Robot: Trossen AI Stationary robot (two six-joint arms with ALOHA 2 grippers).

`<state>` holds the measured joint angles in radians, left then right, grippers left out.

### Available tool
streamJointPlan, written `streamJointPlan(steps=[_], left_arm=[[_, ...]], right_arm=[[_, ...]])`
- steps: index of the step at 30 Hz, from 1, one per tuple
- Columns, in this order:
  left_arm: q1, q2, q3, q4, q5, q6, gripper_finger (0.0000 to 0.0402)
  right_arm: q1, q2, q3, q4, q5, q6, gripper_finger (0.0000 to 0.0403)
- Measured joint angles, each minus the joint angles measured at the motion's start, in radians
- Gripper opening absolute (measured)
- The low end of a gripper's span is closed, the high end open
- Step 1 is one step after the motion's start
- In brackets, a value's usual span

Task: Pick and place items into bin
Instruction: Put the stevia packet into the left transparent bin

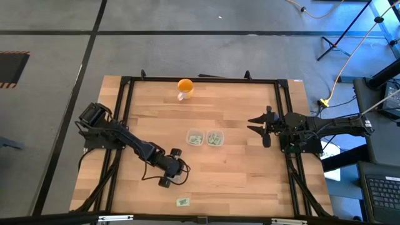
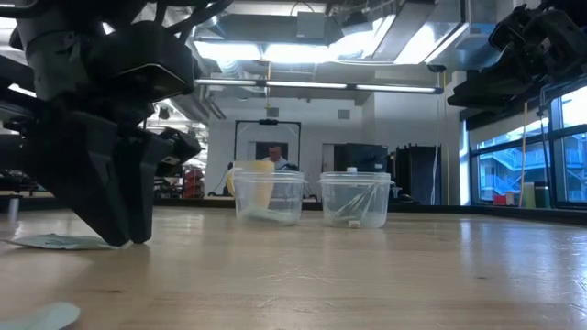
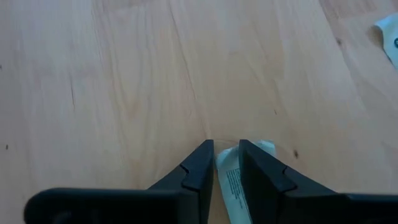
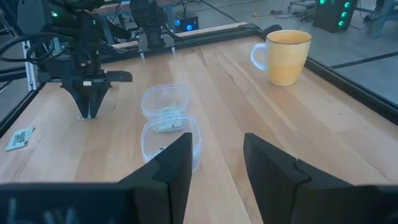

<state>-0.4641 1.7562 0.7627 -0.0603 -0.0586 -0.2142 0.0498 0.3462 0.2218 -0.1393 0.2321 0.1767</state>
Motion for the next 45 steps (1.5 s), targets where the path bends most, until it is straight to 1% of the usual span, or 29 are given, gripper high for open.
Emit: streamJointPlan(steps=[8,11,17,21,24,27,30,33,35,38,42,45], left_arm=[[-0.028,0.005,-0.002,0.009,-0.049,0.0,0.0055],[-0.028,0.005,-0.003,0.016,-0.048,0.021,0.0047],[-0.018,-0.001,-0.006,0.031,-0.03,0.026,0.001],[0.002,-0.054,-0.013,0.008,0.011,0.015,0.0003],[0.021,-0.127,-0.021,-0.032,0.018,0.017,0.0002],[0.061,-0.23,-0.014,-0.02,0.0,0.017,0.0002],[0.123,-0.304,-0.016,-0.009,-0.045,-0.005,0.0002],[0.203,-0.357,-0.014,0.054,-0.082,-0.01,0.0002],[0.257,-0.366,-0.014,0.101,-0.072,-0.011,0.0002],[0.327,-0.368,-0.013,0.178,-0.022,-0.021,0.0001],[0.401,-0.356,-0.013,0.189,-0.022,-0.035,0.0002],[0.436,-0.332,-0.013,0.198,-0.026,-0.035,0.0001]], right_arm=[[0.0,0.0,0.0,0.0,0.0,-0.002,0.0148],[0.0,0.0,0.0,0.0,0.0,-0.002,0.0148],[0.0,0.0,0.0,0.0,0.0,-0.002,0.0148],[0.0,0.0,0.0,0.0,0.0,-0.002,0.0148],[0.0,0.0,0.0,0.0,0.0,-0.002,0.0148],[0.0,0.0,0.0,0.005,0.0,-0.003,0.0148],[0.0,0.0,0.0,0.012,0.0,-0.008,0.0148],[0.0,0.0,0.0,0.019,0.001,-0.029,0.0148],[0.0,0.0,0.0,0.024,0.001,-0.031,0.0148],[0.0,0.0,0.0,0.025,0.002,-0.032,0.0148],[0.0,0.0,0.0,0.026,0.002,-0.032,0.0148],[0.0,0.0,0.0,0.026,0.002,-0.032,0.0148]])
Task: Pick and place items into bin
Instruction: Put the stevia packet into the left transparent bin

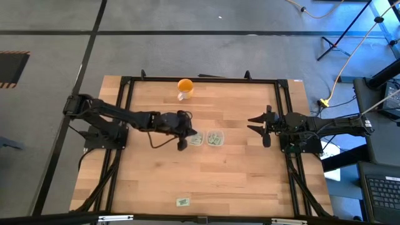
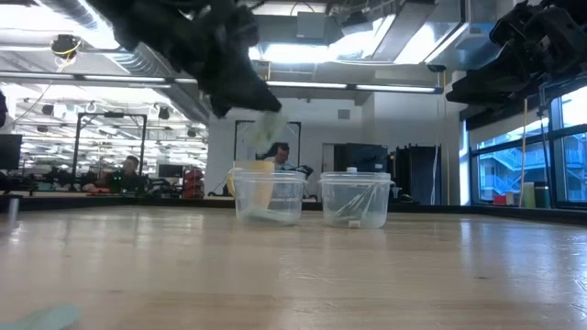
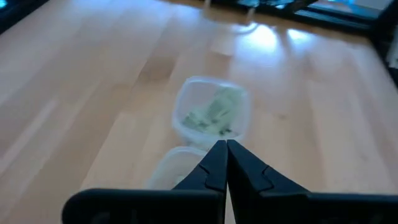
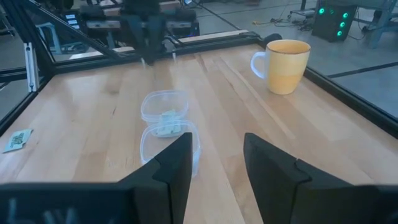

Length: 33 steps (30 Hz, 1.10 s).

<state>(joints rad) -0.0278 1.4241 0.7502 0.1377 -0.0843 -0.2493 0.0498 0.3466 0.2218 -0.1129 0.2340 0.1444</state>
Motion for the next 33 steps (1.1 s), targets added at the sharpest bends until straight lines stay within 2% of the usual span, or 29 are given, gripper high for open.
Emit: streamJointPlan(steps=[12,20,33], left_arm=[[0.045,0.134,0.001,0.023,0.0,0.0,0.0002],[0.045,0.163,0.002,0.018,0.005,0.028,0.0006],[0.032,0.142,0.002,0.027,0.052,0.065,0.0064]], right_arm=[[0.0,0.0,0.0,0.0,0.0,-0.018,0.0148],[0.0,0.0,0.0,0.0,0.0,-0.018,0.0148],[0.0,0.0,0.0,0.0,0.0,-0.017,0.0148]])
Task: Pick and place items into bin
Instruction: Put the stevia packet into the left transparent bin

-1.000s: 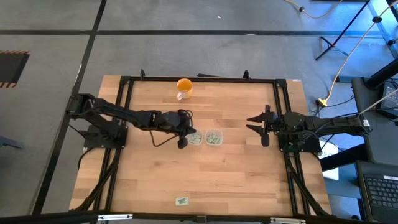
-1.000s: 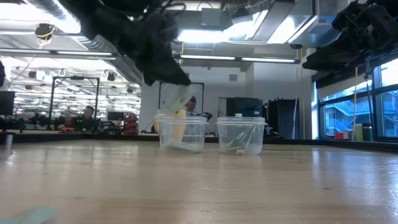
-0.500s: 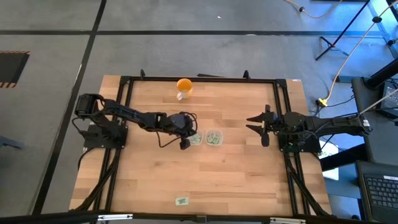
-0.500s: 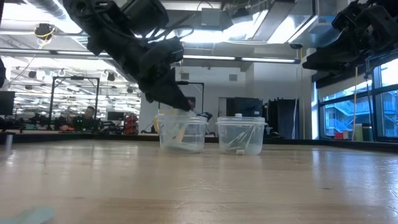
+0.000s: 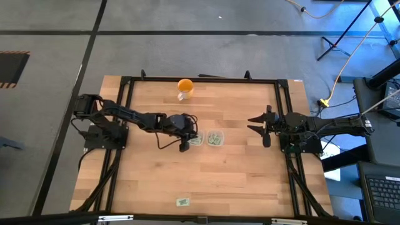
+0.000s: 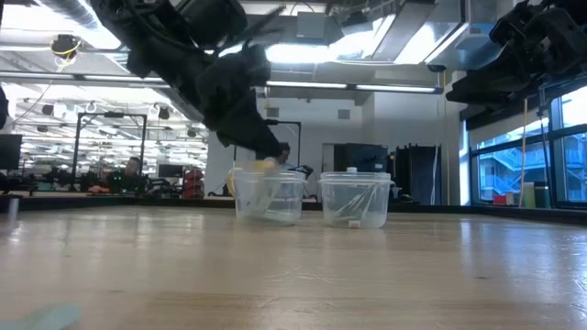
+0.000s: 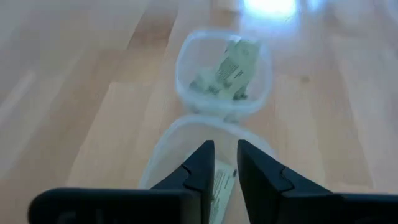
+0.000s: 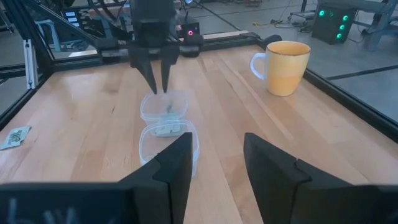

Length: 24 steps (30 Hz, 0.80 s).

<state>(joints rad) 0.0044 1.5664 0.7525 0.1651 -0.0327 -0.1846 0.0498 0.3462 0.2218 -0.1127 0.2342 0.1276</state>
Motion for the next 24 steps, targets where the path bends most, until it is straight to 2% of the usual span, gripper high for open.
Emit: streamJointPlan(steps=[6,8,12,20,24], left_arm=[[-0.053,-0.103,0.0,0.004,0.016,0.13,0.008],[-0.088,-0.142,0.0,0.0,0.057,0.179,0.0081],[-0.179,-0.19,0.001,-0.012,0.069,0.204,0.008],[-0.374,-0.151,0.001,0.012,0.054,0.251,0.0097],[-0.435,-0.101,0.001,0.087,0.019,0.174,0.0119]], right_arm=[[0.0,0.0,0.0,0.0,0.0,0.0,0.0148],[0.0,0.0,0.0,0.0,0.0,0.0,0.0148],[0.0,0.0,0.0,-0.002,0.0,0.0,0.0148],[0.0,0.0,0.0,-0.004,0.0,0.0,0.0148],[0.0,0.0,0.0,-0.004,0.0,0.003,0.0148]])
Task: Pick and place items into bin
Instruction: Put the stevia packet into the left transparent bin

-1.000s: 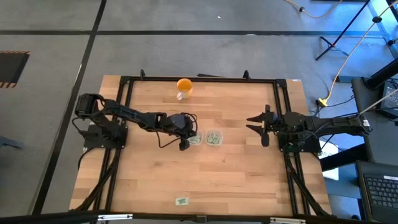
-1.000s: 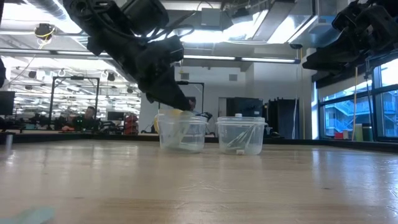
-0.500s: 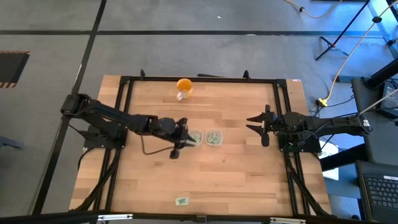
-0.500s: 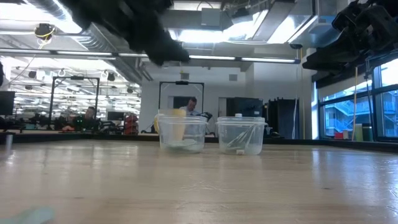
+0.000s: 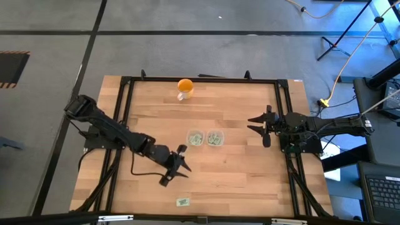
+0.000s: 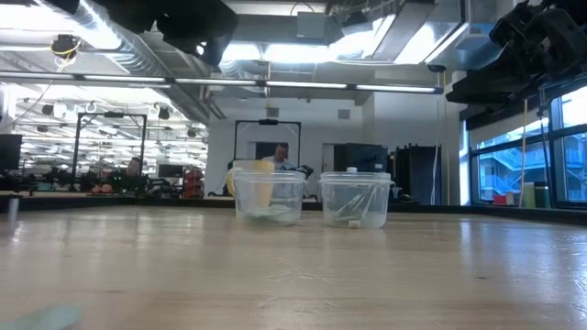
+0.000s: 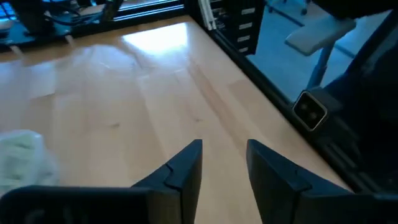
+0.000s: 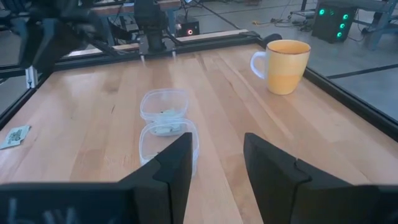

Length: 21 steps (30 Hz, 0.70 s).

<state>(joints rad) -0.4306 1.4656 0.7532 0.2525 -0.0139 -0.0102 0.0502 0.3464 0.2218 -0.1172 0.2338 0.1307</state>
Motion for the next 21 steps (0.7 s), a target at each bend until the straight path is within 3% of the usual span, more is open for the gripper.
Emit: streamJointPlan(steps=[10,15,21], left_arm=[[-0.089,0.214,0.002,0.15,0.021,-0.123,0.0138],[-0.105,0.345,0.086,0.128,0.064,-0.177,0.0134],[-0.122,0.424,0.196,-0.016,0.102,-0.168,0.0135]], right_arm=[[0.0,0.0,0.0,0.0,0.0,0.032,0.0148],[0.0,0.0,0.0,0.0,0.0,0.049,0.0148],[0.0,0.0,0.0,-0.001,0.0,0.052,0.0148]])
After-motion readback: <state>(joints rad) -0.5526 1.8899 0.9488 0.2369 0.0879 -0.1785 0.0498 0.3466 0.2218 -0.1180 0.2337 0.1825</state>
